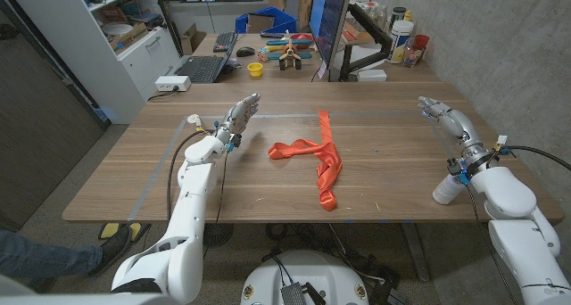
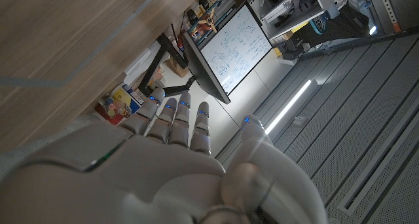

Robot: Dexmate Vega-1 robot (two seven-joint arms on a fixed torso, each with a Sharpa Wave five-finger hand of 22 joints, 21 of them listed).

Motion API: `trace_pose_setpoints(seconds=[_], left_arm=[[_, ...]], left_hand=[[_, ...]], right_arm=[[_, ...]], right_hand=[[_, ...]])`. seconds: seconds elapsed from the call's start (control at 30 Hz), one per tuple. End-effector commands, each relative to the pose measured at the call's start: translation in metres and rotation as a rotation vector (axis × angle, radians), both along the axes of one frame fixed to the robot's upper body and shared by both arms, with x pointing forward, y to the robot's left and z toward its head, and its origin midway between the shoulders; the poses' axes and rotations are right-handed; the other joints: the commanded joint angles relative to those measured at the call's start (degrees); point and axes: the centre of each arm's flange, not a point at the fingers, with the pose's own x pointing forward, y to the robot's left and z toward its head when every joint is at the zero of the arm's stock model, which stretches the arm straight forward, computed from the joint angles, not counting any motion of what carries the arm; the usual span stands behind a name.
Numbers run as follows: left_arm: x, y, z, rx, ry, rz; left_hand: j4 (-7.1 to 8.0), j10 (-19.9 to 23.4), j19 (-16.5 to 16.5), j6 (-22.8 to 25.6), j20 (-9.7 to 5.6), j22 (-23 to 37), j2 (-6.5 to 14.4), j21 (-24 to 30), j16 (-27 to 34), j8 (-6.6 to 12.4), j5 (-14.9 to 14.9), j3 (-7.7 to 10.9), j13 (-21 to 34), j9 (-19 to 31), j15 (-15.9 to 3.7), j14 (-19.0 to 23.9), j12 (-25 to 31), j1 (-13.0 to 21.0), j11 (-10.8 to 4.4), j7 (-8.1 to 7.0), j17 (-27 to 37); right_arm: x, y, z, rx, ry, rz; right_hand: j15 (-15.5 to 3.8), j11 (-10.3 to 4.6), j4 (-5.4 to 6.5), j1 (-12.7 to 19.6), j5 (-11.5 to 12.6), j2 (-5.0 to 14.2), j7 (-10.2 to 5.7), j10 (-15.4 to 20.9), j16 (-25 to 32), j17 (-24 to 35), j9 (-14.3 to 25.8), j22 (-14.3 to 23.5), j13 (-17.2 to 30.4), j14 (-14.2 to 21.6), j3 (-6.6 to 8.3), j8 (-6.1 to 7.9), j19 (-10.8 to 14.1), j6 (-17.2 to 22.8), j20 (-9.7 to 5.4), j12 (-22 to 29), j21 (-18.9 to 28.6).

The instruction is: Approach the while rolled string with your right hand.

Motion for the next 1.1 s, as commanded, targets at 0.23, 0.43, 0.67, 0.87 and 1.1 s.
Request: trace_pose_setpoints(seconds=[0.23, 0.43, 0.67, 0.87, 1.1], left_arm=[[-0.001, -0.003, -0.002, 0.006, 0.006, -0.005], [-0.001, -0.005, -0.003, 0.009, 0.009, -0.006], [-0.001, -0.005, -0.006, 0.003, 0.014, -0.007], [-0.001, -0.006, -0.006, 0.006, 0.013, -0.007], [-0.001, -0.008, -0.004, 0.011, 0.010, -0.010]], left_hand=[[-0.08, 0.4, -1.3, 0.6, 0.37, 0.3, 0.4, -0.2, -0.2, -0.11, -0.2, -0.36, 0.1, 0.2, 0.18, 0.0, 0.1, 0.5, -0.07, 0.06, 0.2], [-0.08, 0.5, -1.3, 0.7, 0.37, 0.3, 0.4, -0.3, -0.2, -0.11, -0.2, -0.40, 0.1, 0.2, 0.19, 0.0, 0.1, 0.5, -0.02, 0.07, 0.2], [-0.09, 0.5, -1.3, 0.7, 0.46, 0.4, 0.5, -0.4, -0.2, -0.13, -0.2, -0.44, 0.1, 0.2, 0.18, 0.0, 0.1, 0.5, 0.01, 0.07, 0.2], [-0.11, 0.5, -1.2, 0.8, 0.54, 0.4, 0.5, -0.5, -0.2, -0.12, -0.2, -0.48, 0.1, 0.2, 0.18, 0.0, 0.1, 0.5, -0.04, 0.11, 0.2], [-0.12, 0.5, -1.2, 0.8, 0.56, 0.4, 0.5, -0.6, -0.2, -0.13, -0.2, -0.52, 0.1, 0.2, 0.14, 0.1, 0.1, 0.5, 0.01, 0.07, 0.2]], right_arm=[[-0.013, -0.001, -0.009, -0.031, 0.000, -0.042], [-0.017, -0.002, -0.012, -0.043, 0.003, -0.063], [-0.022, -0.006, -0.016, -0.047, 0.007, -0.081], [-0.026, -0.008, -0.020, -0.055, 0.011, -0.092], [-0.031, -0.008, -0.022, -0.065, 0.008, -0.112]], right_hand=[[0.20, -0.23, -0.35, 0.3, 0.3, -0.50, -0.21, 0.2, 0.0, 0.1, 0.1, 0.3, 0.1, 0.1, -0.01, 0.07, 0.1, 0.3, 0.14, -0.2, -0.4], [0.01, -0.08, -0.41, 0.3, 0.3, -0.49, -0.30, 0.2, 0.0, 0.1, 0.1, 0.3, 0.1, 0.1, -0.02, 0.09, 0.1, 0.5, 0.14, -0.2, -0.6], [-0.05, -0.39, -0.45, 0.3, 0.3, -0.57, -0.48, 0.3, 0.0, 0.1, 0.1, 0.3, 0.1, 0.1, -0.08, 0.10, 0.0, 0.6, 0.17, -0.2, -0.8], [-0.02, -0.34, -0.48, 0.3, 0.3, -0.57, -0.50, 0.3, 0.0, 0.1, 0.1, 0.3, 0.1, 0.1, -0.10, 0.06, -0.1, 0.6, 0.27, -0.2, -1.0], [0.06, -0.48, -0.52, 0.3, 0.3, -0.60, -0.55, 0.3, -0.1, 0.1, 0.1, 0.4, 0.1, 0.1, -0.15, 0.03, -0.2, 0.6, 0.30, -0.2, -1.2]])
